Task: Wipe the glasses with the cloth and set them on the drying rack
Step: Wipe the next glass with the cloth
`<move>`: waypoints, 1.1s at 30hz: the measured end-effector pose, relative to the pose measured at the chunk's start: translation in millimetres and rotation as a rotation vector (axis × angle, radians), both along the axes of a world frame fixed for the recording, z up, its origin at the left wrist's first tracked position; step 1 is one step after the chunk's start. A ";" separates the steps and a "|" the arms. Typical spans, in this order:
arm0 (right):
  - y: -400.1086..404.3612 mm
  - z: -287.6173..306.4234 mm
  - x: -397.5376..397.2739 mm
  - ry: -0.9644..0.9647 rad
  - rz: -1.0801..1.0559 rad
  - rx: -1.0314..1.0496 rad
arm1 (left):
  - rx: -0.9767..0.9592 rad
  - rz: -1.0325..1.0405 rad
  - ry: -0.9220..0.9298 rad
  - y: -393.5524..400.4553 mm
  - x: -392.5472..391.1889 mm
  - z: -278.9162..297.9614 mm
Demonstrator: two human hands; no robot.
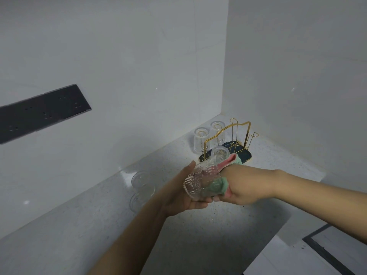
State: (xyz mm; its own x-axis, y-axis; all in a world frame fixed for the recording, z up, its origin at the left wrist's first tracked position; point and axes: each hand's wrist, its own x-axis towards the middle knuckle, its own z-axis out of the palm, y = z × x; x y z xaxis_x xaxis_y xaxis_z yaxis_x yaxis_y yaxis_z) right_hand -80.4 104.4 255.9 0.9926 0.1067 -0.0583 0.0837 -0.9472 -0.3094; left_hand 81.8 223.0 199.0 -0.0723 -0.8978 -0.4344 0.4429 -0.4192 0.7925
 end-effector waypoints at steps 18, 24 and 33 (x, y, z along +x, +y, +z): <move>-6.5 -5.8 11.7 -0.625 -0.725 1.433 | -0.252 0.226 0.132 -7.6 -7.7 4.4; 49.7 -33.7 31.6 -0.637 -0.767 1.615 | -0.276 0.454 0.242 -27.0 -20.2 10.6; 47.7 -13.9 60.5 -0.830 -1.045 1.798 | -0.272 0.494 0.235 -32.5 -51.8 15.9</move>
